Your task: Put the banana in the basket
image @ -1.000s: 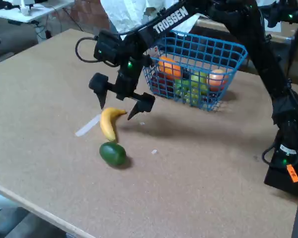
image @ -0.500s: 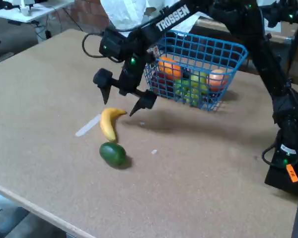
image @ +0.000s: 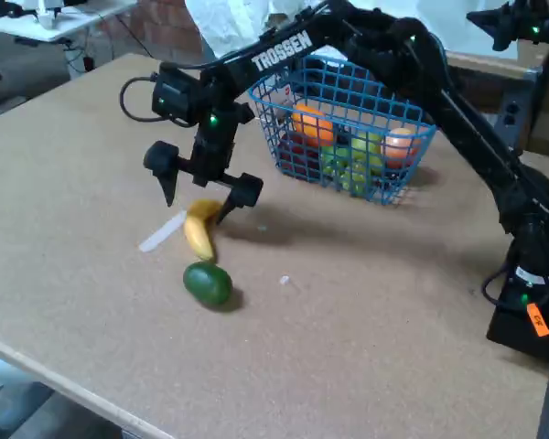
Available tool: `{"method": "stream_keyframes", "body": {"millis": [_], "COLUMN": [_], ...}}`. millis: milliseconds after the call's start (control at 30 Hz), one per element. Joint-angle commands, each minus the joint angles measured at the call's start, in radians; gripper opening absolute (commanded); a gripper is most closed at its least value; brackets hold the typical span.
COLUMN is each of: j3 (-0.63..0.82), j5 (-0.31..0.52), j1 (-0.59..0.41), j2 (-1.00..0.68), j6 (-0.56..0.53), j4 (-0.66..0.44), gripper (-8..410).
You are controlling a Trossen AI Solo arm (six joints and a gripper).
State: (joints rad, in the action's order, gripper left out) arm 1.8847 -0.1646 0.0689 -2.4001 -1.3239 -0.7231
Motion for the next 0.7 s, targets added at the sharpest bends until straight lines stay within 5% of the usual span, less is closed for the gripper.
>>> {"method": "stream_keyframes", "body": {"millis": [0, 667], "j3": [0.005, 0.004], "j5": [-0.004, 0.024], "j1": [0.002, 0.006], "j2": [-0.013, -0.028], "j6": [-0.001, -0.002], "j4": [-0.008, -0.048], "gripper": [400, 400]}}
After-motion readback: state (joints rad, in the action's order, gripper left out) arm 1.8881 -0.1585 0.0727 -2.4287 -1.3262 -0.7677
